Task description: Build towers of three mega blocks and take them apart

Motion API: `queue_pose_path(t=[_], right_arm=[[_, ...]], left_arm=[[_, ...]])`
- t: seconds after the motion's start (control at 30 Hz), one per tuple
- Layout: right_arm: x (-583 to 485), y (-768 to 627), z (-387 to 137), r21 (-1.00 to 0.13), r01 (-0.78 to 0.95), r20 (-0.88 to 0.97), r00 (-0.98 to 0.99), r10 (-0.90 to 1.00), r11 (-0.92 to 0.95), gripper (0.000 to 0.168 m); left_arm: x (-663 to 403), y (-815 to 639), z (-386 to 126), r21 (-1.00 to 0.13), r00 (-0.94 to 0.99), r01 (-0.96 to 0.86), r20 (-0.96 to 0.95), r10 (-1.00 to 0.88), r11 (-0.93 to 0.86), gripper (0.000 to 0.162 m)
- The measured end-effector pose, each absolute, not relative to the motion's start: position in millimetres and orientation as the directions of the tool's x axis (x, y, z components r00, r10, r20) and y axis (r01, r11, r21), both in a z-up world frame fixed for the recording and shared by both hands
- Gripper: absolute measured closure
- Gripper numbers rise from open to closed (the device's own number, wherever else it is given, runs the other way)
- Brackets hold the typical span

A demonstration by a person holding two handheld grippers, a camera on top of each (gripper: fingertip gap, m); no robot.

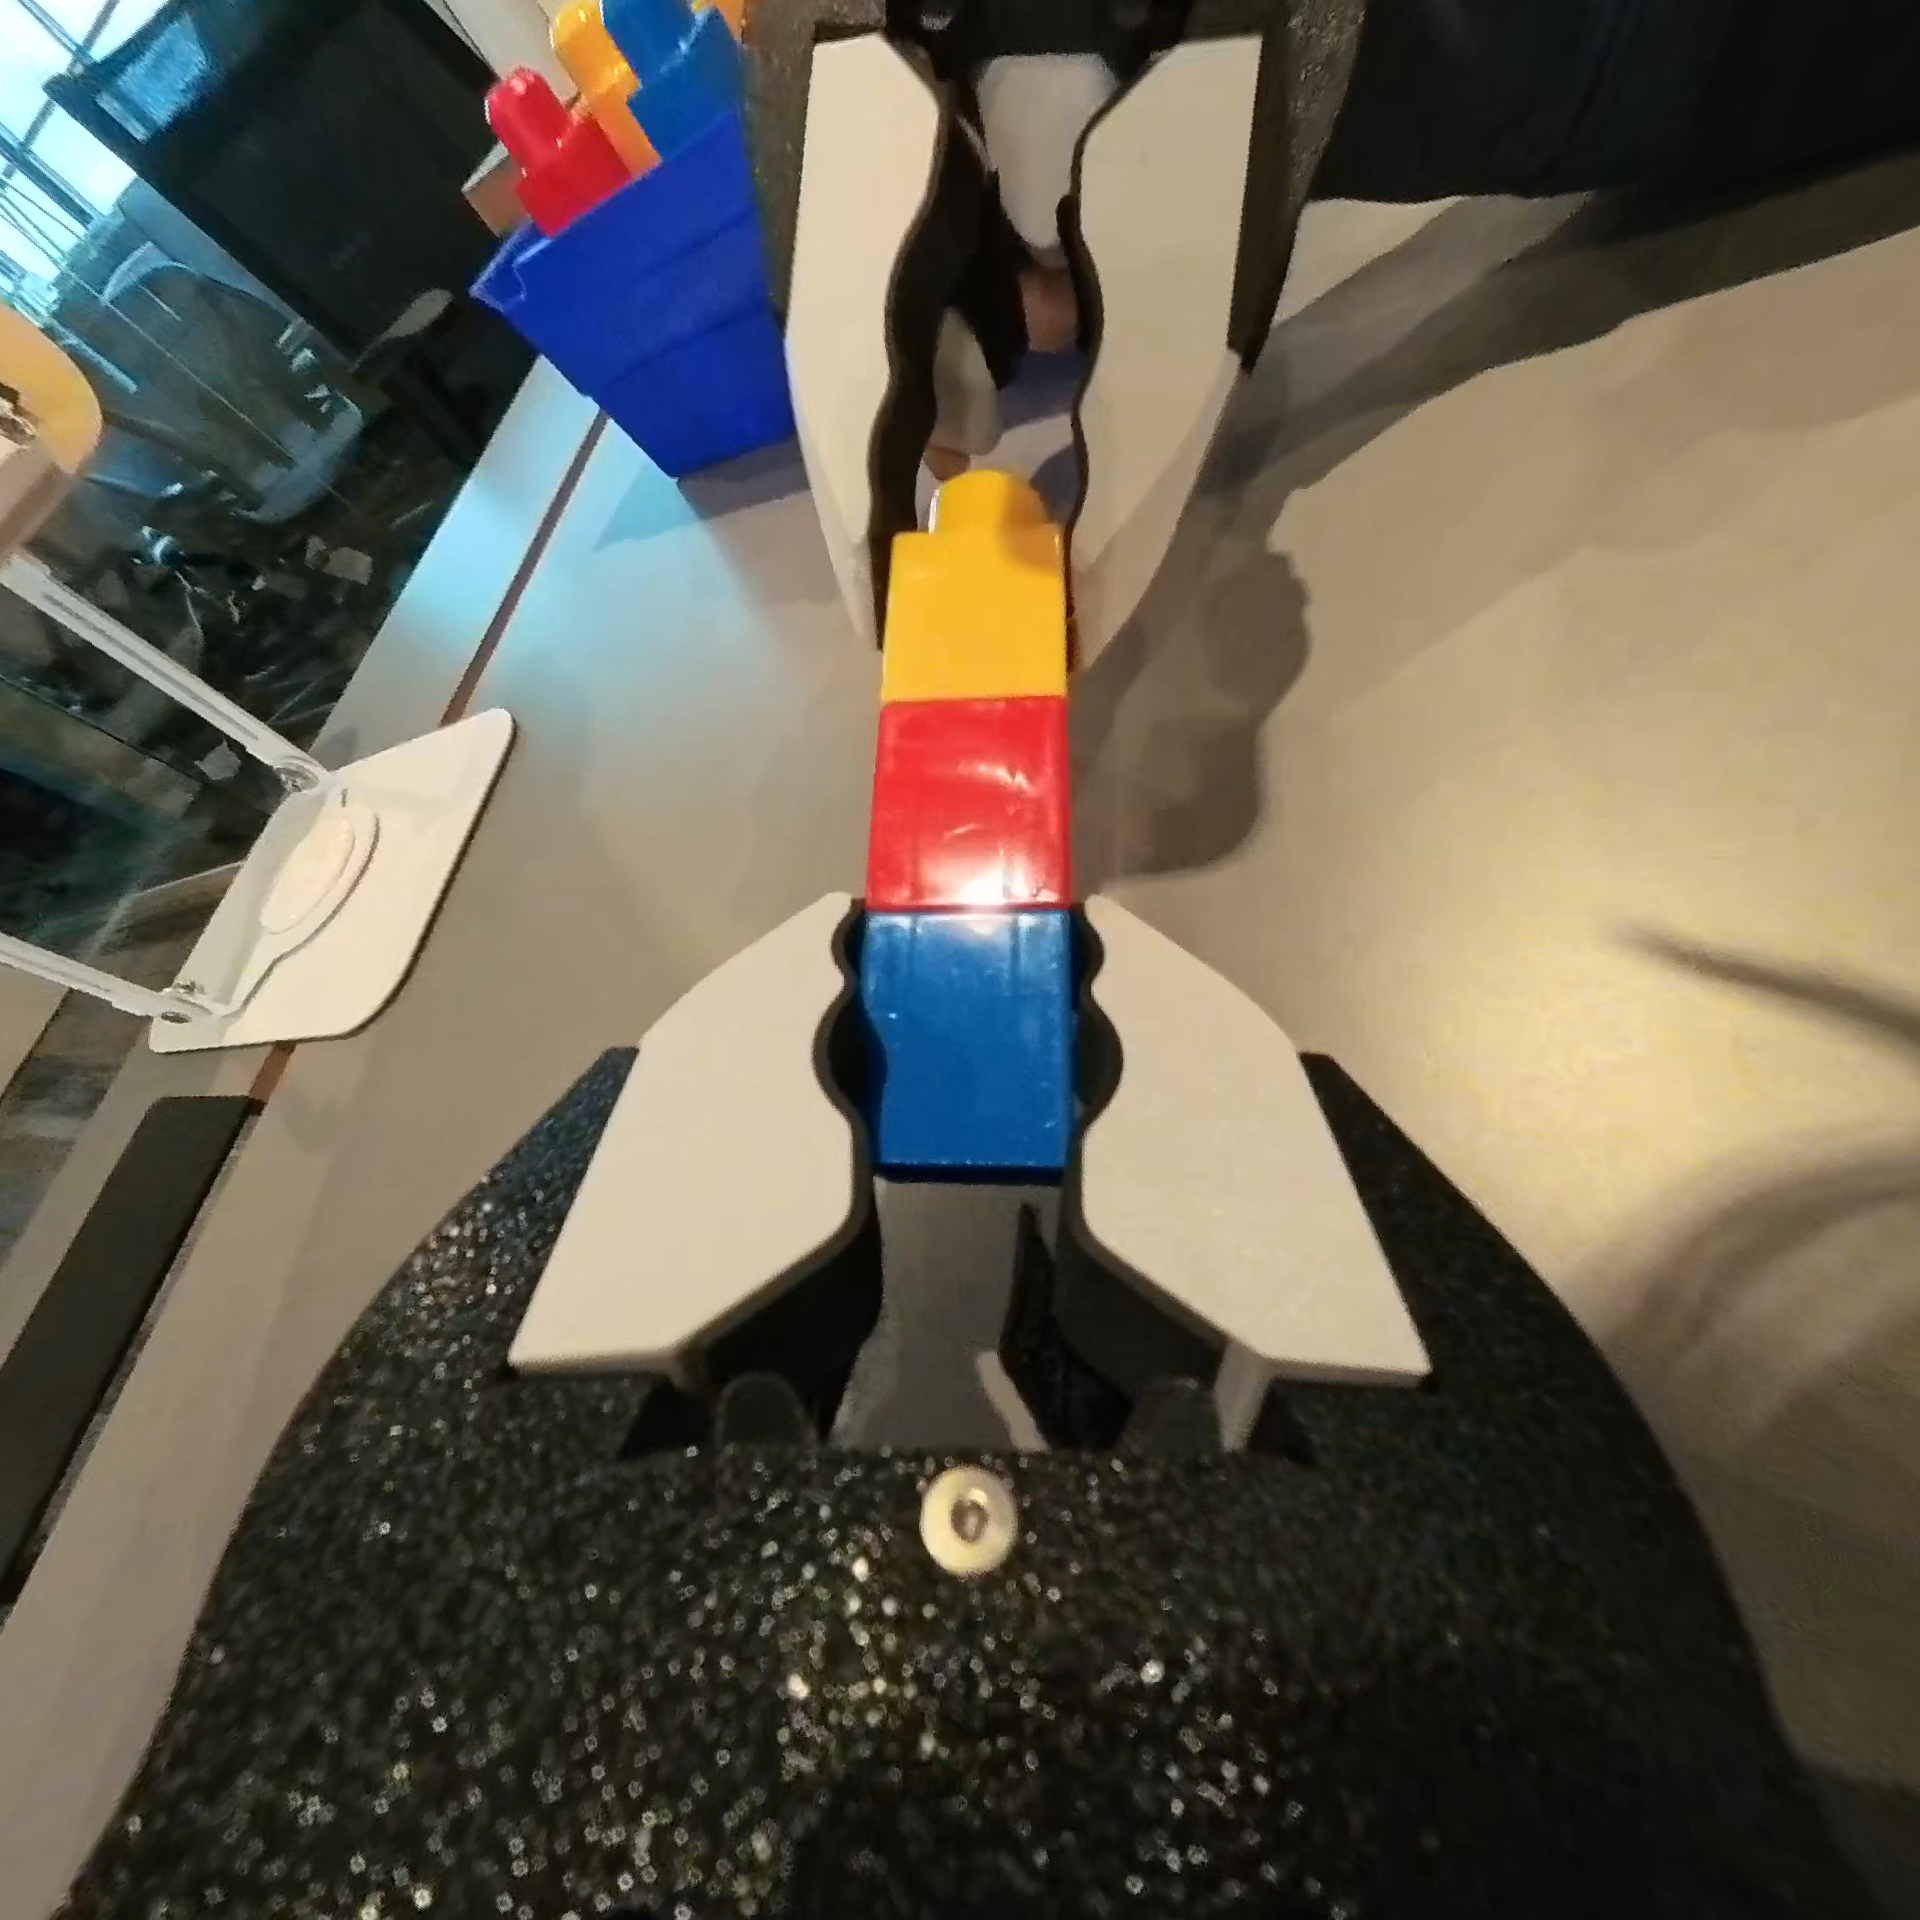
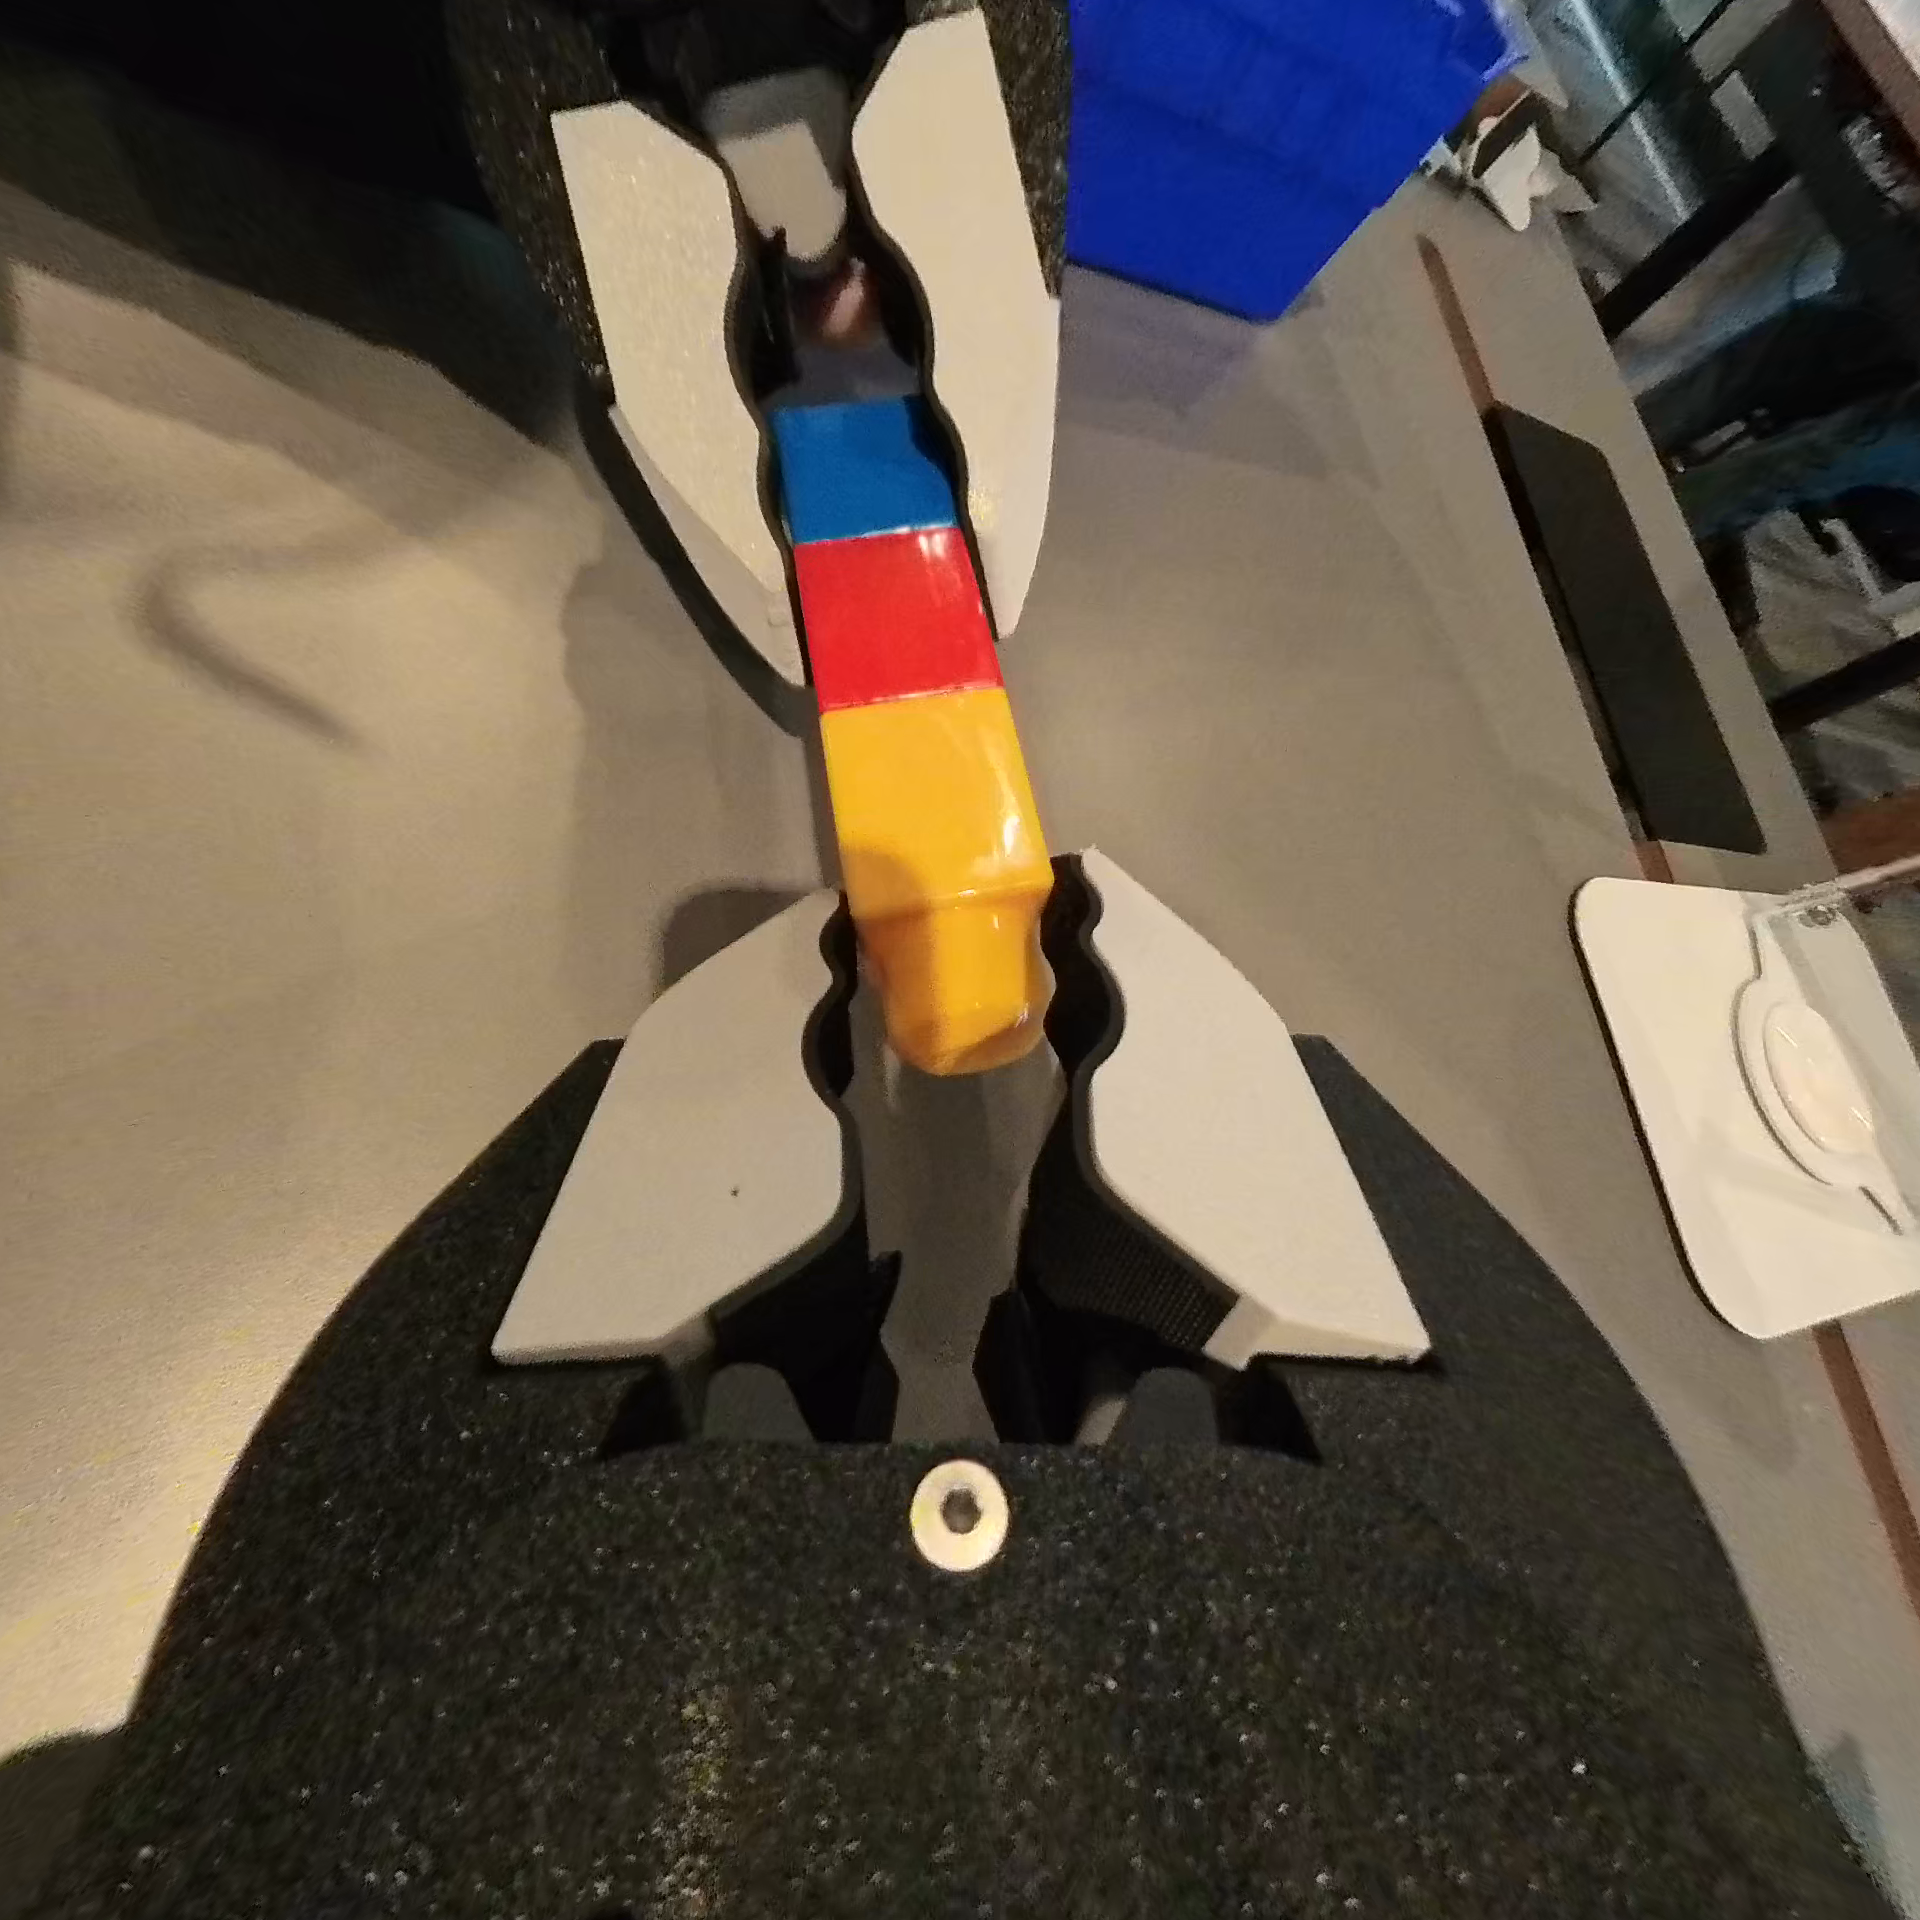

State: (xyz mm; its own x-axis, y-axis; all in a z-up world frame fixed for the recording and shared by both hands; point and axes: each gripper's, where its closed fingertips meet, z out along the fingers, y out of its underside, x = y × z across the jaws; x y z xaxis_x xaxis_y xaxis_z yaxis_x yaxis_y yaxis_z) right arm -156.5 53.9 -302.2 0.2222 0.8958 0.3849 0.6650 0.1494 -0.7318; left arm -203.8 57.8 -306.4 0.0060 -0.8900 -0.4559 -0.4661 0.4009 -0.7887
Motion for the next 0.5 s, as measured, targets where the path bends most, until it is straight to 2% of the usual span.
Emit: queue_pose_path(t=[0.2, 0.33, 0.43, 0.5], right_arm=[[-157.1, 54.7, -302.2, -0.738, 0.657, 0.390, 0.227, 0.892, 0.156, 0.133], [-163.8, 55.2, -290.3, -0.805, 0.574, 0.361, 0.274, 0.891, 0.150, 0.132], [-164.4, 54.6, -289.7, -0.802, 0.577, 0.365, 0.273, 0.890, 0.152, 0.123], [-165.2, 52.7, -285.1, -0.802, 0.569, 0.387, 0.266, 0.883, 0.181, 0.128]], left_arm=[[-203.8, 59.4, -307.0, -0.786, 0.012, -0.466, -0.466, -0.885, 0.408, 0.126], [-204.7, 60.7, -301.6, -0.815, 0.030, -0.429, -0.443, -0.896, 0.388, 0.126], [-202.3, 56.3, -293.8, -0.846, 0.034, -0.374, -0.422, -0.906, 0.380, 0.126], [-201.8, 53.7, -290.3, -0.862, 0.030, -0.342, -0.408, -0.912, 0.374, 0.126]])
